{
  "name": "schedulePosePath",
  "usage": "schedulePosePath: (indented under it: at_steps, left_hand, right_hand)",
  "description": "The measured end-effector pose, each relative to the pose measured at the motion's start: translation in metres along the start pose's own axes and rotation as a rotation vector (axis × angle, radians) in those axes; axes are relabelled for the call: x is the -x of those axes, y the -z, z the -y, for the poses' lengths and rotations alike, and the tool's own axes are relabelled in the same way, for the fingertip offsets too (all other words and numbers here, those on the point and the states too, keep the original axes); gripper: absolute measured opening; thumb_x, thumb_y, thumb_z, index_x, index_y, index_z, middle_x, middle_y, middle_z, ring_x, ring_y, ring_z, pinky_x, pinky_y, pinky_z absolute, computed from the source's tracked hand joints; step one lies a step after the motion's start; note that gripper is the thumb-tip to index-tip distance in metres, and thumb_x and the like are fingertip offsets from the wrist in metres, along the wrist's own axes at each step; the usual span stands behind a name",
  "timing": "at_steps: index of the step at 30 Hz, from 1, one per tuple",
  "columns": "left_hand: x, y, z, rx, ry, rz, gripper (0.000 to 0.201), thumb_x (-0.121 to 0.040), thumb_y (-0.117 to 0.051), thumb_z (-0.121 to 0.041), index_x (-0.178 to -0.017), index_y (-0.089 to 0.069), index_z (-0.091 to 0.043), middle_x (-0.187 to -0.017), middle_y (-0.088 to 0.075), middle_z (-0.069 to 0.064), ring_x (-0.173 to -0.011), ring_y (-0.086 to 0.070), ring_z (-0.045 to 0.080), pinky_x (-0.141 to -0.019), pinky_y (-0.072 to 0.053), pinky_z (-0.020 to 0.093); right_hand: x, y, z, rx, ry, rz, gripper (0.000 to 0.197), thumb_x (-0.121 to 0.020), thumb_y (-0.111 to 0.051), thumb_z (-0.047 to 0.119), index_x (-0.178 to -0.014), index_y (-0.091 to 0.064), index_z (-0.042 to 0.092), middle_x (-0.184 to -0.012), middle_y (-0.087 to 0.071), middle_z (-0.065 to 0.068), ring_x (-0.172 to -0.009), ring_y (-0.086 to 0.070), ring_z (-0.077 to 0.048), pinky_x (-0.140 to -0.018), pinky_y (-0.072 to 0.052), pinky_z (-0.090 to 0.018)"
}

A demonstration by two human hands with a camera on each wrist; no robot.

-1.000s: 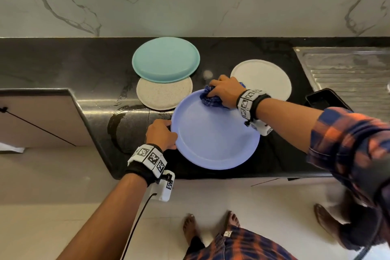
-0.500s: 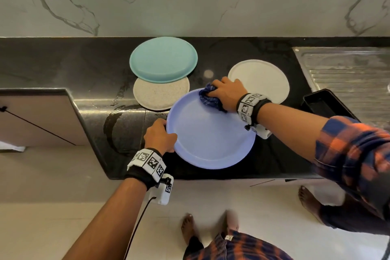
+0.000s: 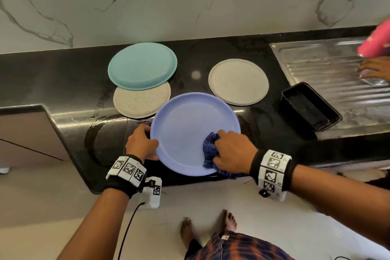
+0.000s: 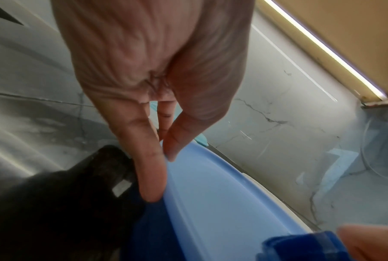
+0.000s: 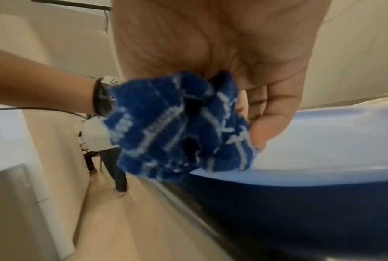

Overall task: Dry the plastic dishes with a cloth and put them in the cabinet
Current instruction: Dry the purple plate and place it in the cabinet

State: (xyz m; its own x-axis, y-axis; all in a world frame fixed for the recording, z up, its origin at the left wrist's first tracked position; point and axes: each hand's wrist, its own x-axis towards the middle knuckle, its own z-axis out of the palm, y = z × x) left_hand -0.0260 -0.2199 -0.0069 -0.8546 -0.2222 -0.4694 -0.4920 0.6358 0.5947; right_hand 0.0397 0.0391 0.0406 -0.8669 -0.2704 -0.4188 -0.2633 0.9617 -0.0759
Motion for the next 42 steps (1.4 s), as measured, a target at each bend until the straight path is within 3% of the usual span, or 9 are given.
schedulePosePath:
  at_steps: [6,10,15,21,25,33,36,39,42]
  left_hand:
    - [0.003,0.006,0.006,0.268,0.033,0.067,0.033,-0.081,-0.066,0.004,-0.097,-0.064,-0.025,-0.103,-0.069,0.013,-0.082,-0.071,0.037,-0.061,-0.061,0.051]
    - [0.009,0.012,0.006,0.457,0.069,0.173,0.033,-0.091,-0.057,0.011,-0.117,-0.061,-0.008,-0.101,-0.07,0.018,-0.066,-0.072,0.034,-0.054,-0.061,0.041]
    - [0.01,0.013,0.008,0.524,0.097,0.205,0.038,-0.097,-0.052,0.006,-0.13,-0.061,-0.01,-0.092,-0.073,0.016,-0.058,-0.071,0.025,-0.05,-0.059,0.033]
    - [0.01,0.011,0.009,0.537,0.089,0.182,0.038,-0.095,-0.058,0.004,-0.129,-0.064,-0.012,-0.086,-0.073,0.011,-0.058,-0.069,0.022,-0.055,-0.061,0.034]
    - [0.012,0.005,0.009,0.454,0.058,0.085,0.039,-0.092,-0.061,0.003,-0.127,-0.065,-0.015,-0.09,-0.073,0.01,-0.069,-0.071,0.024,-0.056,-0.061,0.035]
    - [0.008,-0.002,0.003,0.068,-0.002,-0.052,0.038,-0.082,-0.063,-0.012,-0.117,-0.059,-0.025,-0.096,-0.065,0.004,-0.069,-0.07,0.022,-0.063,-0.063,0.04]
    - [0.005,-0.005,0.001,-0.005,-0.009,-0.044,0.039,-0.082,-0.061,-0.013,-0.119,-0.056,-0.024,-0.103,-0.066,0.006,-0.072,-0.065,0.02,-0.063,-0.059,0.035]
    - [0.004,-0.008,0.0,-0.05,-0.014,-0.045,0.039,-0.084,-0.059,-0.012,-0.122,-0.055,-0.022,-0.106,-0.064,0.006,-0.073,-0.056,0.018,-0.056,-0.042,0.025]
    - [0.004,-0.008,0.0,-0.027,0.005,-0.044,0.037,-0.083,-0.06,-0.012,-0.118,-0.055,-0.024,-0.104,-0.064,0.006,-0.079,-0.062,0.023,-0.064,-0.054,0.033]
  right_hand:
    - [-0.023,-0.009,0.061,-0.034,0.289,0.003,0.033,-0.087,-0.06,0.035,-0.112,-0.065,0.013,-0.118,-0.052,-0.009,-0.098,-0.053,-0.034,-0.066,-0.036,-0.036]
    - [-0.064,0.003,0.071,-0.004,0.392,-0.048,0.033,-0.089,-0.062,0.033,-0.122,-0.061,0.026,-0.12,-0.049,-0.007,-0.101,-0.049,-0.031,-0.062,-0.036,-0.037]
    - [-0.105,0.022,0.07,0.159,0.437,-0.059,0.041,-0.089,-0.064,0.035,-0.13,-0.06,0.039,-0.116,-0.048,-0.005,-0.097,-0.049,-0.03,-0.058,-0.037,-0.037]
    - [-0.139,0.034,0.057,0.154,0.336,-0.155,0.037,-0.093,-0.06,0.037,-0.13,-0.06,0.034,-0.126,-0.047,-0.007,-0.108,-0.051,-0.032,-0.067,-0.042,-0.039]
    - [-0.151,0.046,0.023,0.108,0.112,-0.19,0.04,-0.094,-0.055,0.04,-0.13,-0.056,0.023,-0.129,-0.047,-0.009,-0.116,-0.049,-0.035,-0.082,-0.048,-0.042]
    - [-0.096,0.035,-0.056,0.126,-0.151,-0.154,0.04,-0.085,-0.056,0.04,-0.121,-0.062,0.022,-0.121,-0.051,-0.006,-0.107,-0.053,-0.031,-0.071,-0.041,-0.037]
    - [-0.057,0.021,-0.051,0.128,-0.188,-0.097,0.035,-0.087,-0.054,0.043,-0.108,-0.066,0.017,-0.115,-0.058,-0.008,-0.098,-0.061,-0.032,-0.069,-0.044,-0.035]
    - [-0.025,0.012,-0.028,0.091,-0.186,-0.025,0.024,-0.088,-0.053,0.04,-0.087,-0.058,0.017,-0.1,-0.059,-0.005,-0.079,-0.059,-0.027,-0.064,-0.041,-0.032]
    - [-0.006,0.01,0.0,0.016,-0.12,0.014,0.02,-0.087,-0.056,0.035,-0.079,-0.051,0.017,-0.084,-0.053,-0.003,-0.071,-0.051,-0.024,-0.063,-0.039,-0.031]
